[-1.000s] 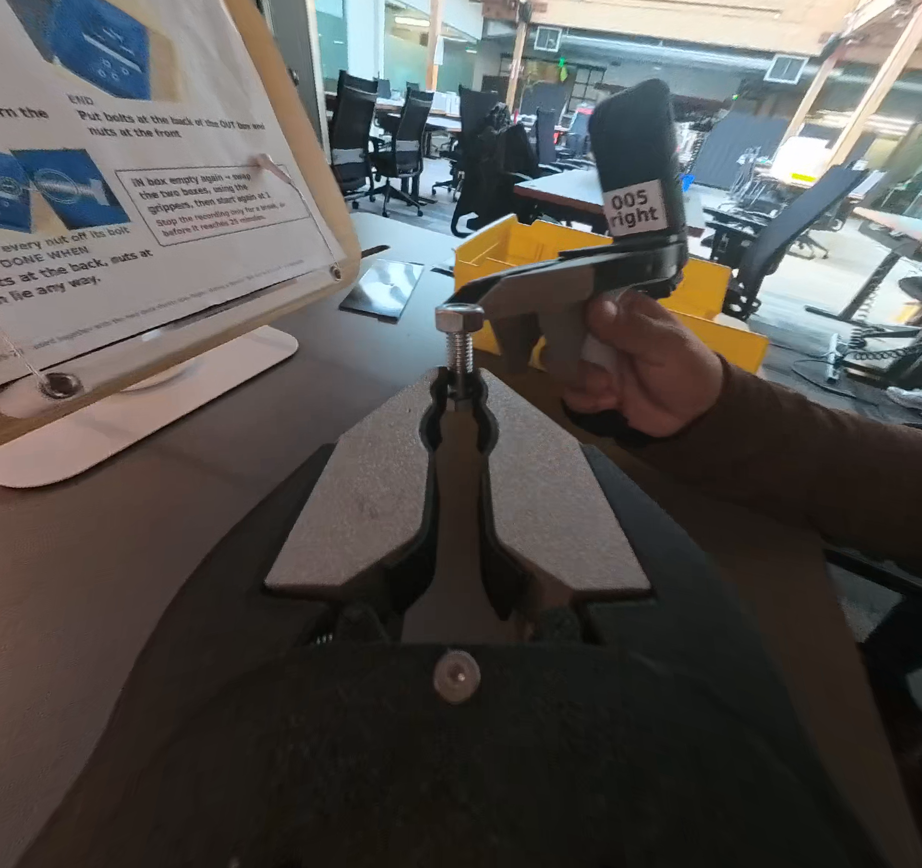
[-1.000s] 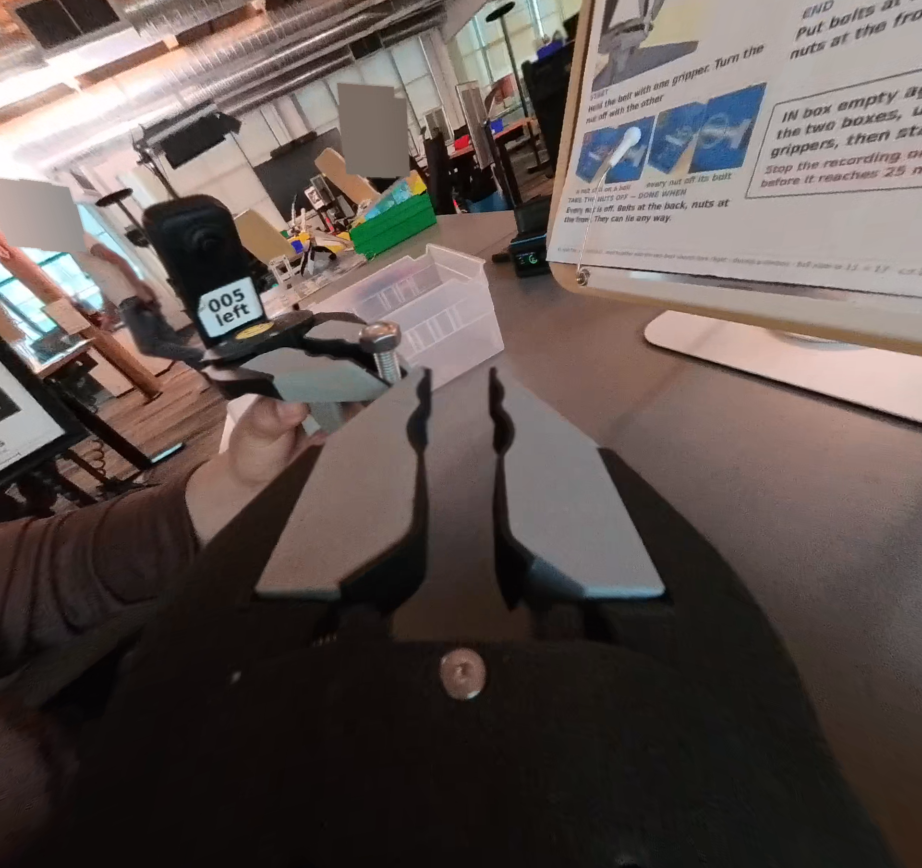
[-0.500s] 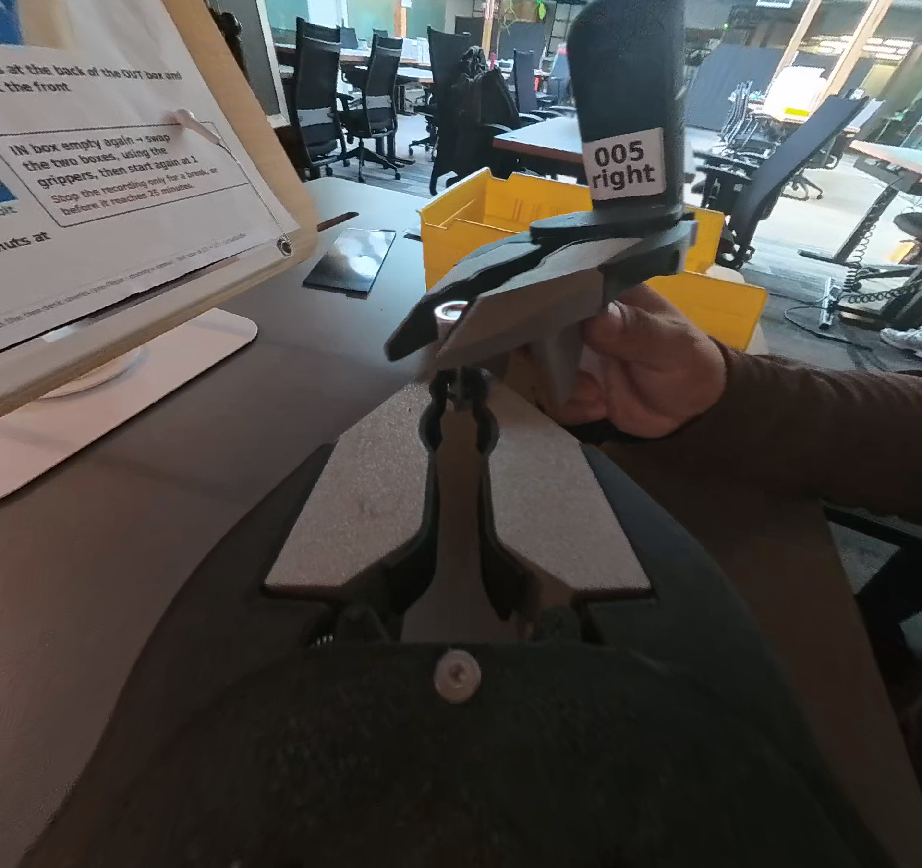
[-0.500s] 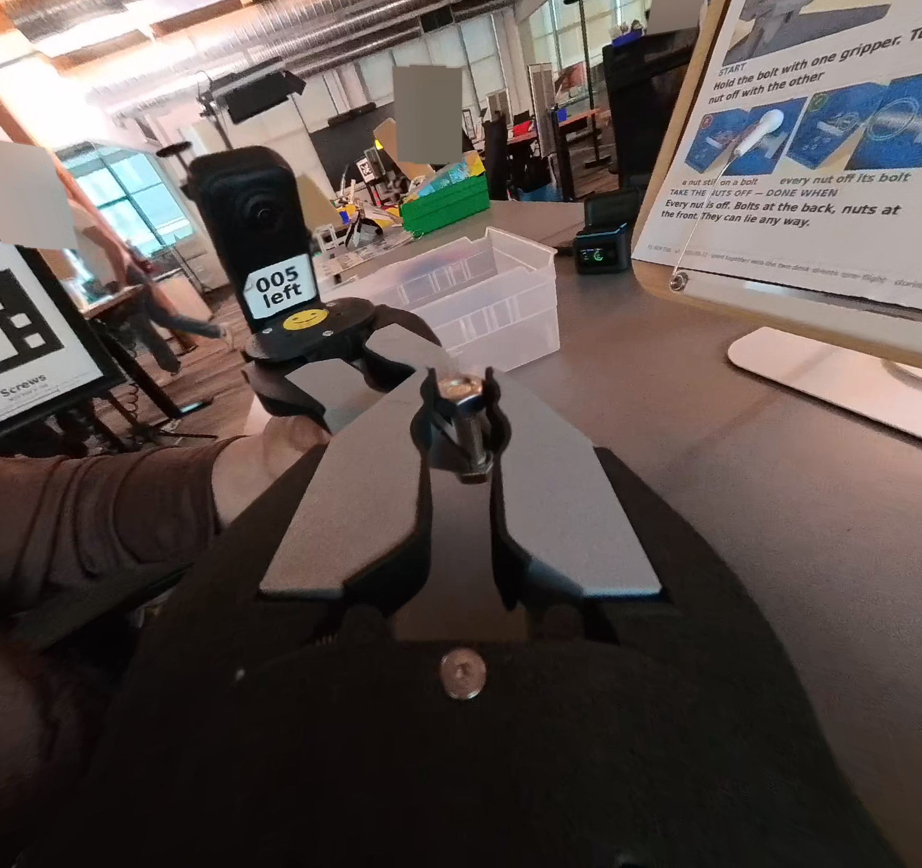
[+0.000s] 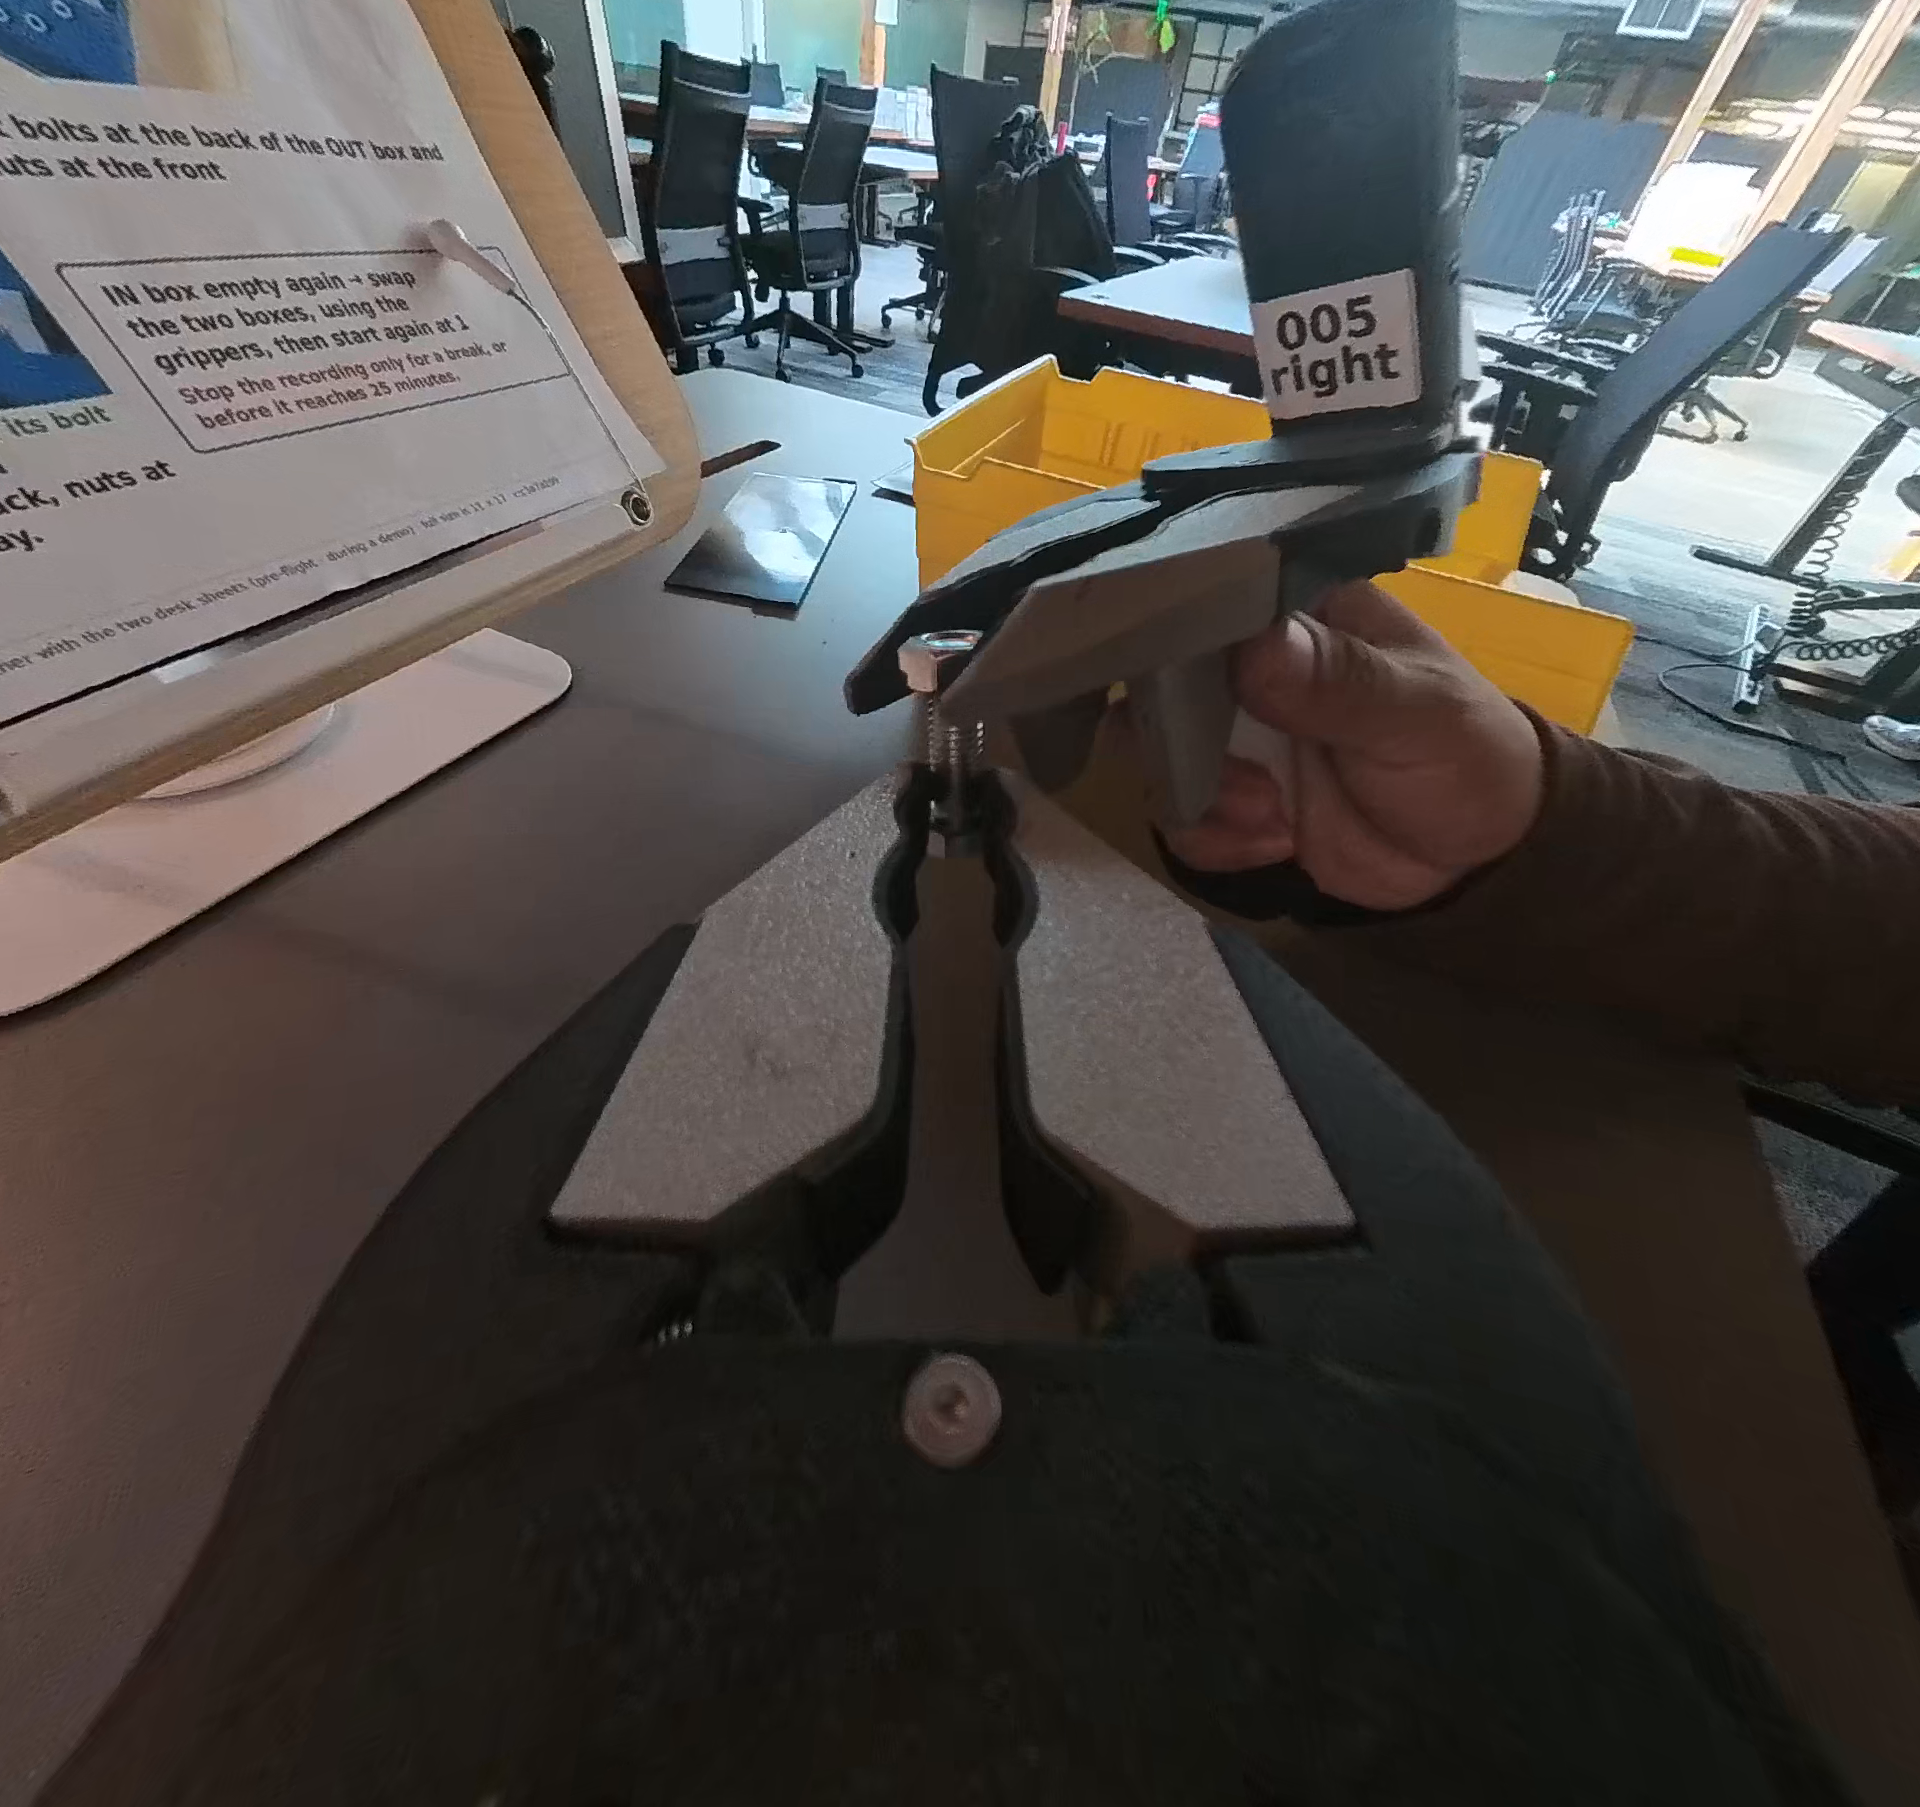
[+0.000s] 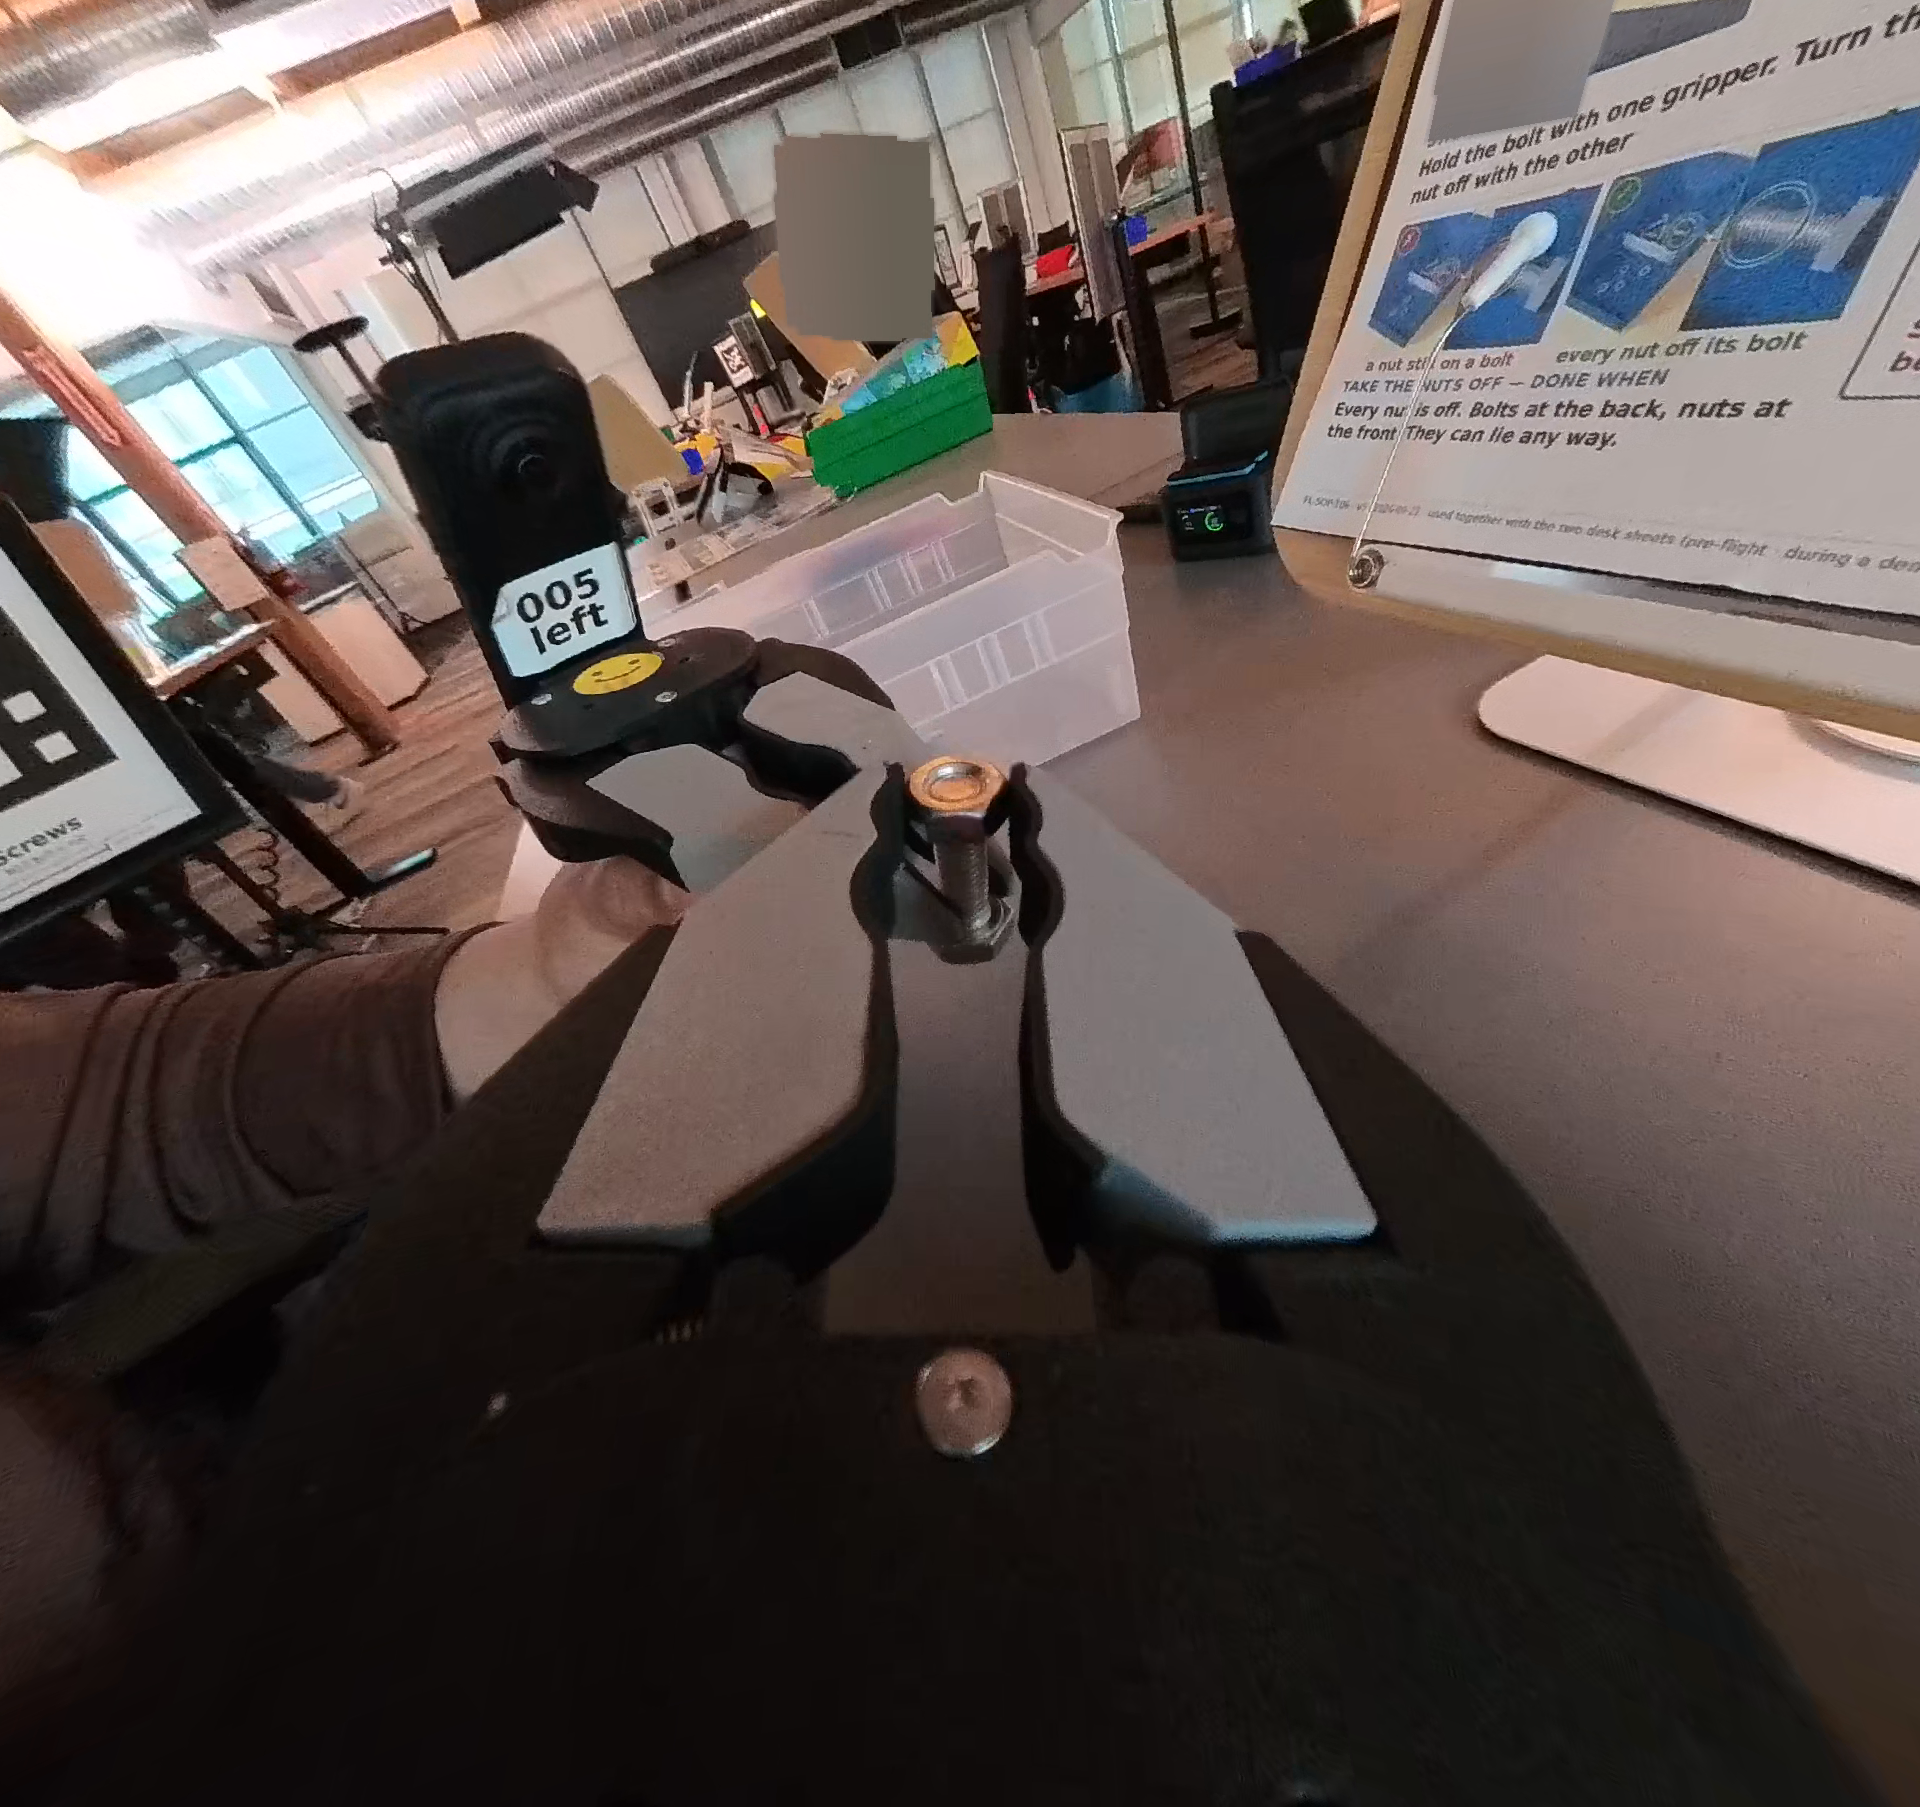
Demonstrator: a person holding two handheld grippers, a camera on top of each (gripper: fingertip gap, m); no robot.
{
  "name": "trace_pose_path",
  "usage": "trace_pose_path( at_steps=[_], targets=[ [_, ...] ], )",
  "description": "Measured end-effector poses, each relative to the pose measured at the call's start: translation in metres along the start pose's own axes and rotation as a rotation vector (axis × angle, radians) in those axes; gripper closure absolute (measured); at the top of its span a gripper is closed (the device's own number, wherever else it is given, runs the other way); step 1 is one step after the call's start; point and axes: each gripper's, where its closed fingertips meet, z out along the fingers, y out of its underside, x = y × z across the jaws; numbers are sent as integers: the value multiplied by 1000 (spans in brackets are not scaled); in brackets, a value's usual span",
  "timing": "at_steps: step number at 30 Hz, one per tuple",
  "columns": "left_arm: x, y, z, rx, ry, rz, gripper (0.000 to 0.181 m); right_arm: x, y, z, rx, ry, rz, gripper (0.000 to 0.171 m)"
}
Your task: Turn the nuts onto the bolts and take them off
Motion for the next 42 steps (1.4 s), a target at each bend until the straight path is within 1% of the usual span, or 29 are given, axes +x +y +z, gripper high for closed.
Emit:
trace_pose_path(
  at_steps=[3,10,14,17,22,24,26,29,32,34,38,42],
  targets=[
    [2,1,2,3,19,-15,173,0,0,-1,1,-16,27,155],
    [5,4,4,-6,112,-132,173,-1,4,1,-22,-25,26,155],
    [5,6,5,-16,102,-115,173,-1,5,1,-31,-19,11,155],
    [6,5,2,-7,127,-125,173,-4,5,2,-26,-40,15,155],
    [-2,6,-2,-19,69,-106,173,0,7,4,-30,-9,0,155],
    [-7,3,-5,1,39,-106,173,2,8,4,-37,4,-4,147],
    [-13,0,-8,19,9,-116,173,3,8,3,-27,7,-3,145],
    [-20,6,-8,-21,-31,-100,174,2,4,2,-8,2,-11,145],
    [-8,9,-2,-38,7,-68,174,-1,3,3,-2,5,-46,146],
    [6,8,2,-40,54,-40,173,-5,8,6,-23,-16,-49,151],
    [14,12,7,-67,63,-3,173,-8,13,10,-51,-22,-75,155],
    [1,10,2,-47,19,-29,173,-4,7,6,-25,-2,-68,148]
  ],
)
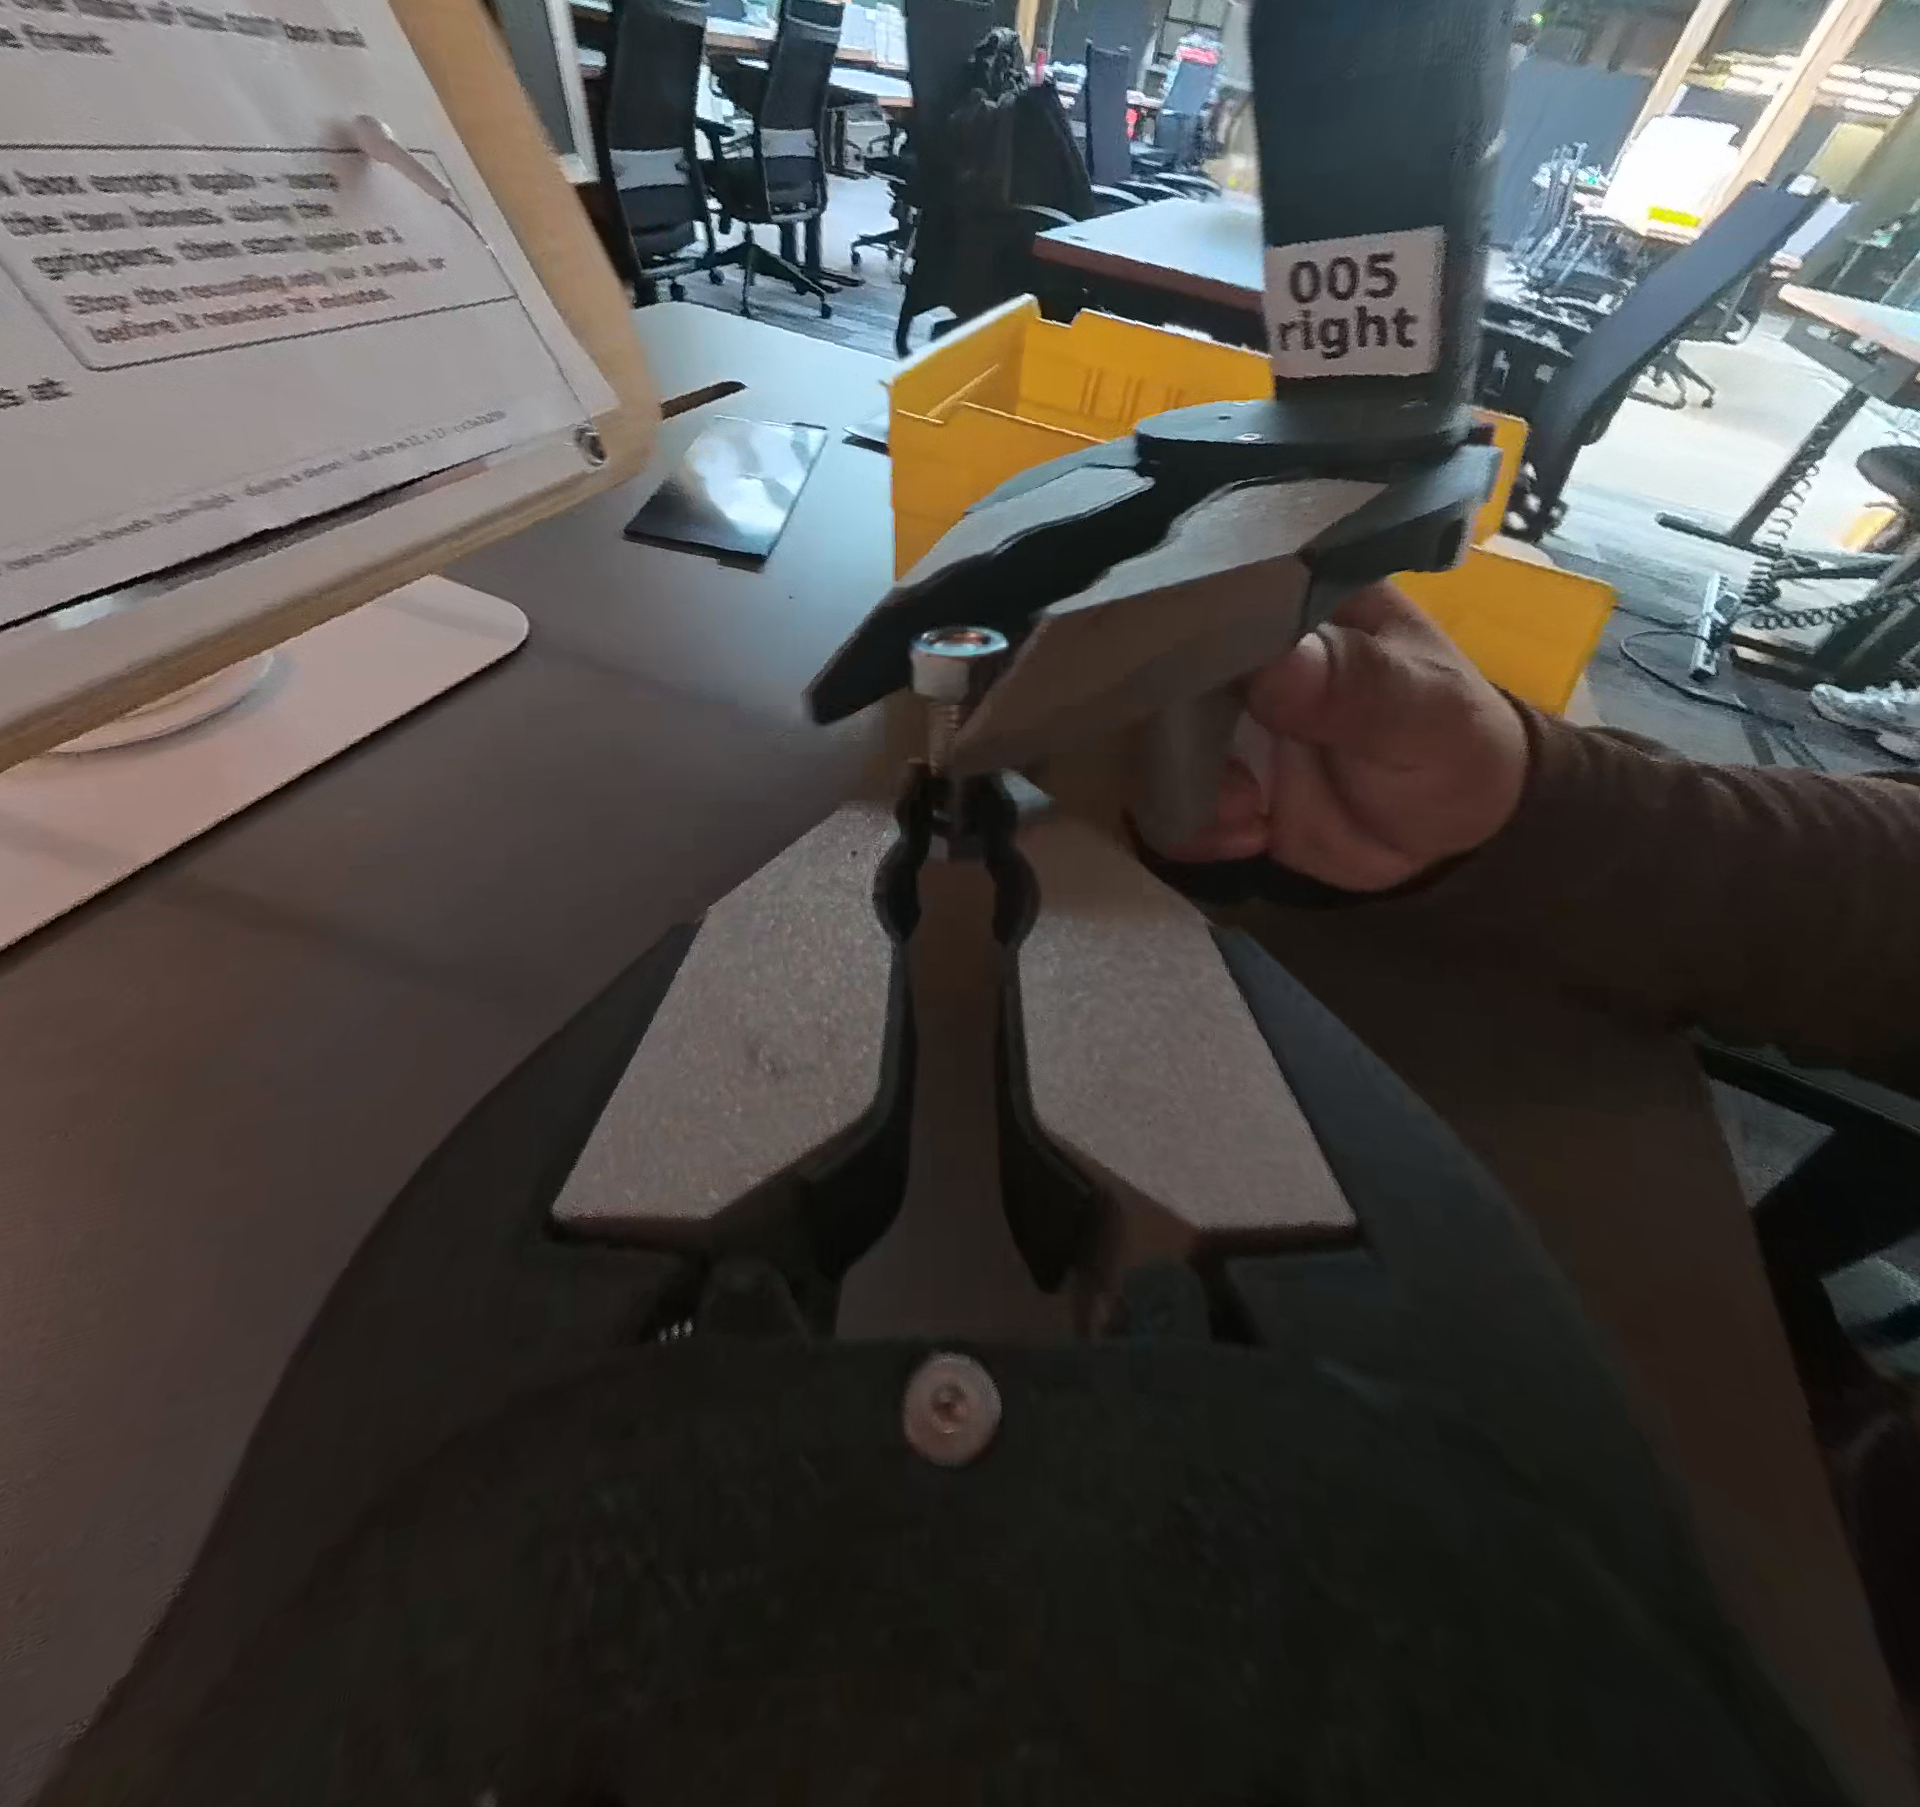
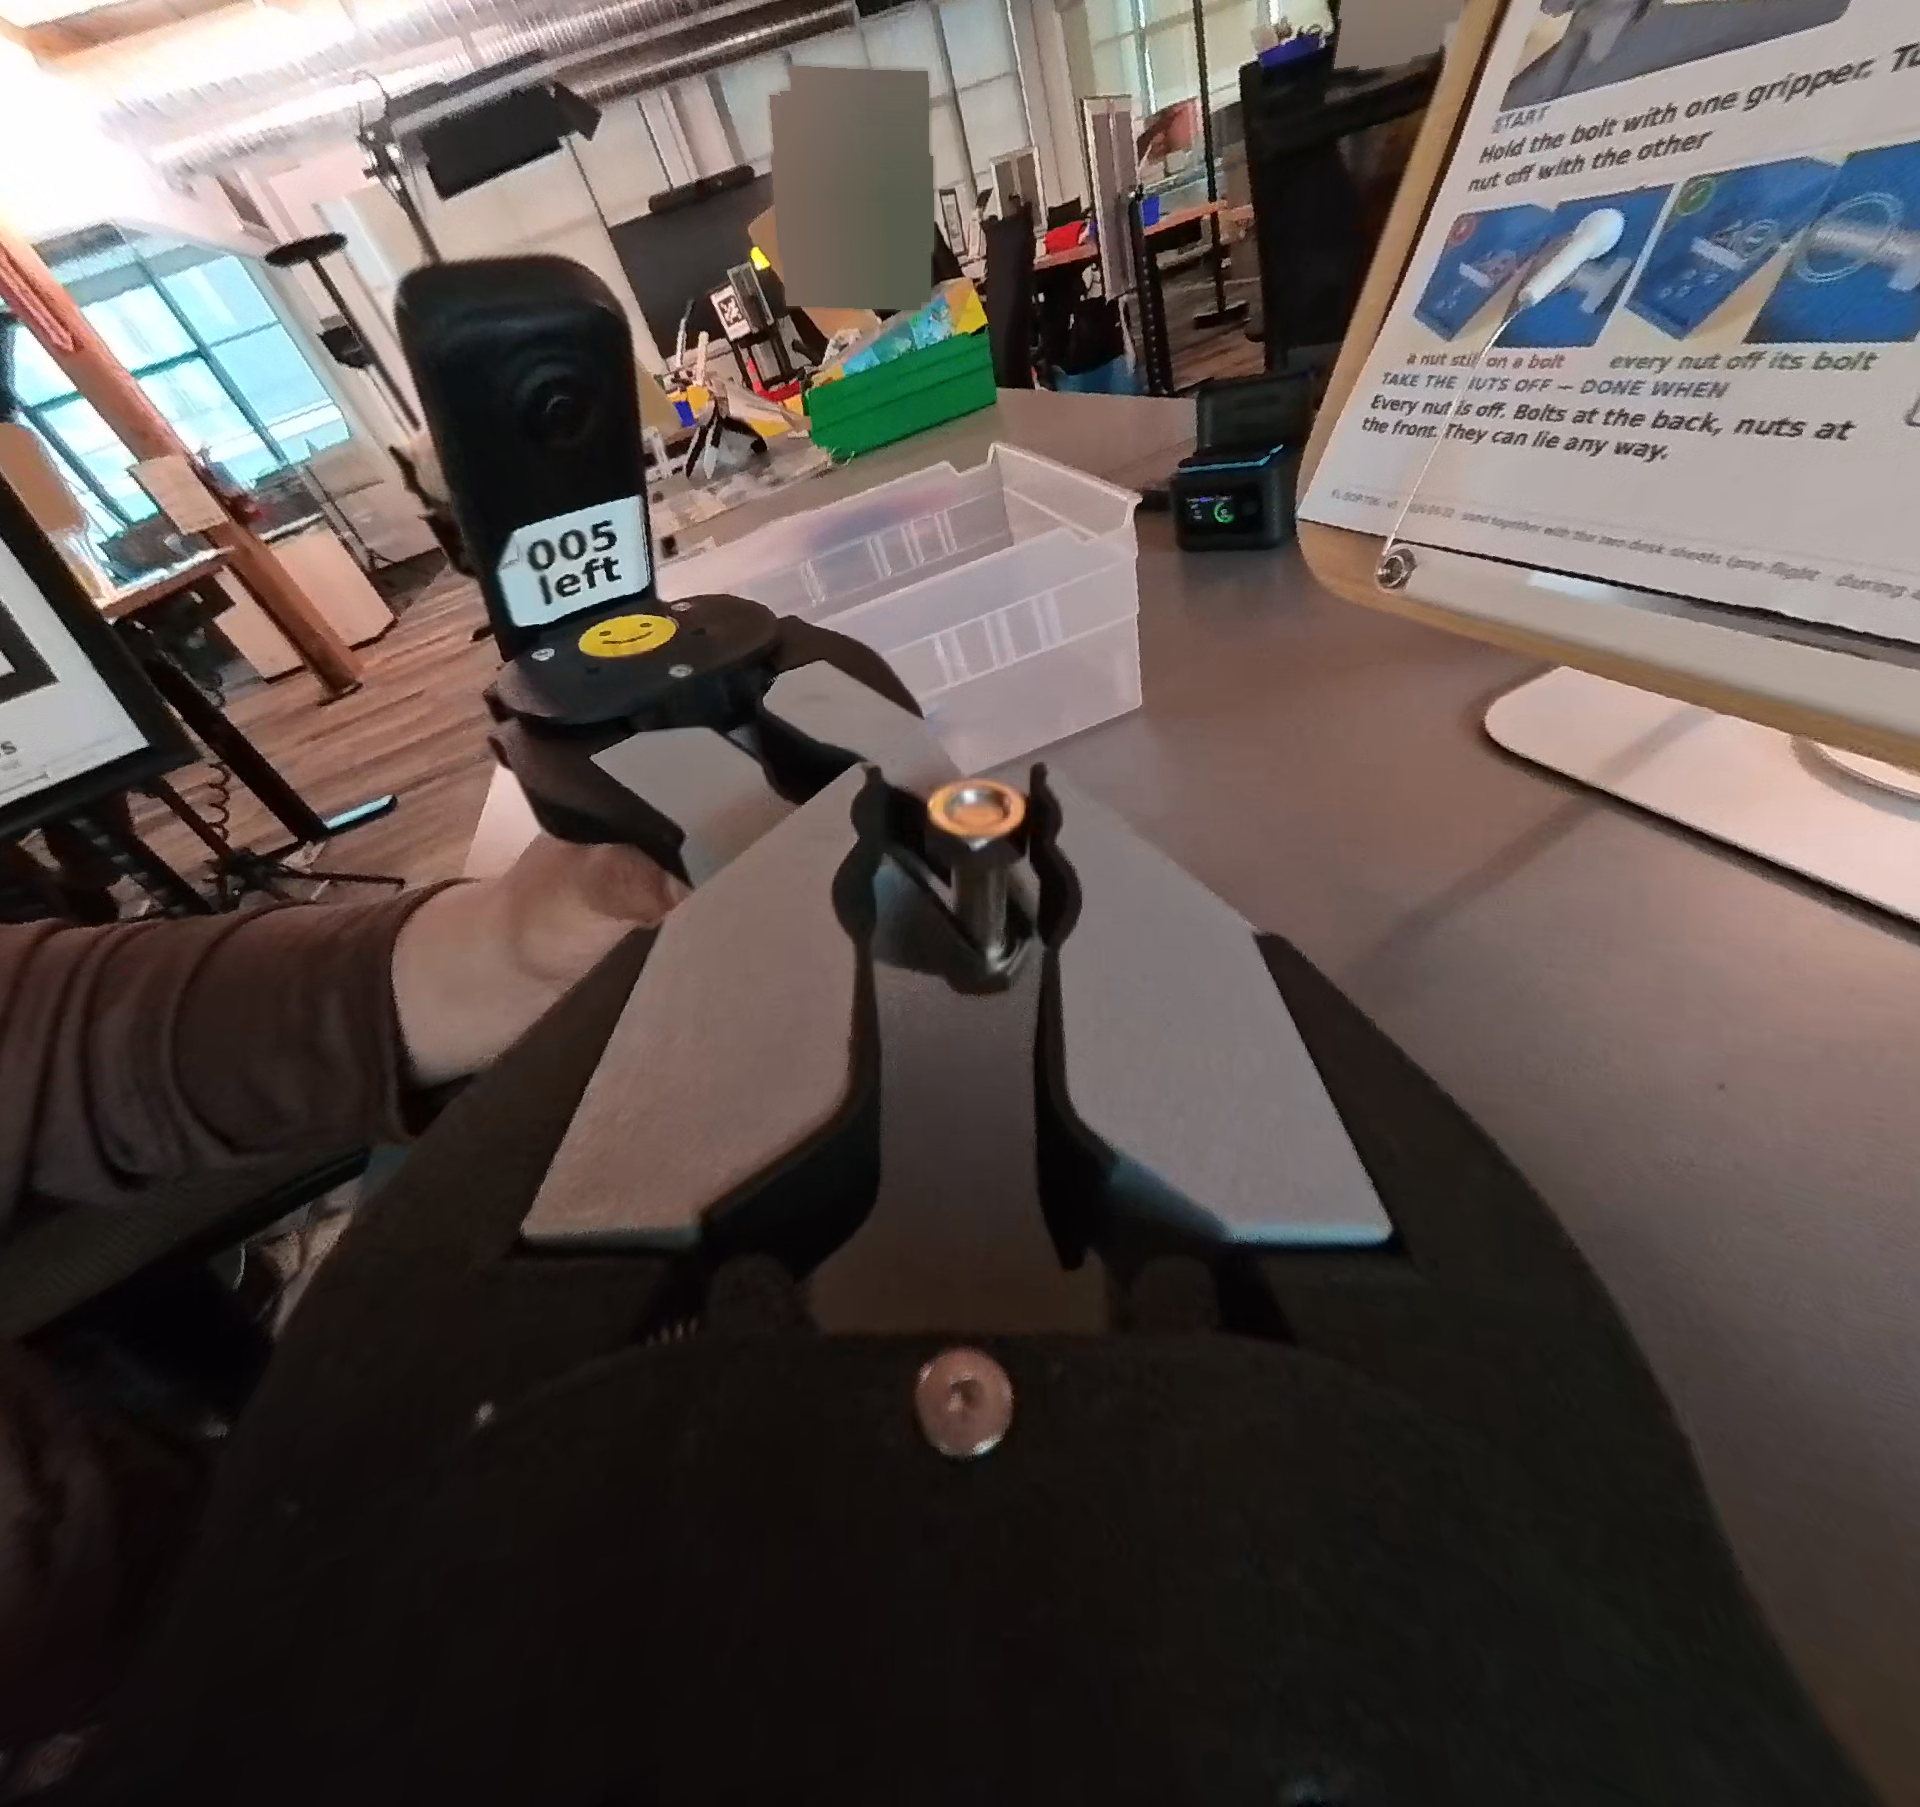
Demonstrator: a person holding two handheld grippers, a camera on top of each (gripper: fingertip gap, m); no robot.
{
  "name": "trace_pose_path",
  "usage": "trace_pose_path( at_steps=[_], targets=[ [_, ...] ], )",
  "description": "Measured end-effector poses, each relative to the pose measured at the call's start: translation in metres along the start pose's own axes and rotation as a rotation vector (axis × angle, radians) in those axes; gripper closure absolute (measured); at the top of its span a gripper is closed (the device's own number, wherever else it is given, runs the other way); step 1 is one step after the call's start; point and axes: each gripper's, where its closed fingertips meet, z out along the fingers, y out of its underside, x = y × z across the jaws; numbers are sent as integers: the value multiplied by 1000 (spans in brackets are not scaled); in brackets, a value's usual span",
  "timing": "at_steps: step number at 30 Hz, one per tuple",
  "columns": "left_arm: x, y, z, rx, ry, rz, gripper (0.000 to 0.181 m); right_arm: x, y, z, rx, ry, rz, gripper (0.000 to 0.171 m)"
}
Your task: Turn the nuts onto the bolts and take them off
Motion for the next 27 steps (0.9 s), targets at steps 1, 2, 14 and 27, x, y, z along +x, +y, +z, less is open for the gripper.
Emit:
trace_pose_path(
  at_steps=[1,2,14,27],
  targets=[
    [-4,-1,-2,8,-14,-12,173,2,-2,-2,10,6,9,146],
    [-8,-2,-3,17,-22,-30,173,4,-3,-3,19,13,16,145],
    [1,-1,0,13,22,-46,174,0,-1,0,14,3,-3,150],
    [-1,0,0,5,12,-34,174,-5,0,3,9,-27,3,142]
  ],
)
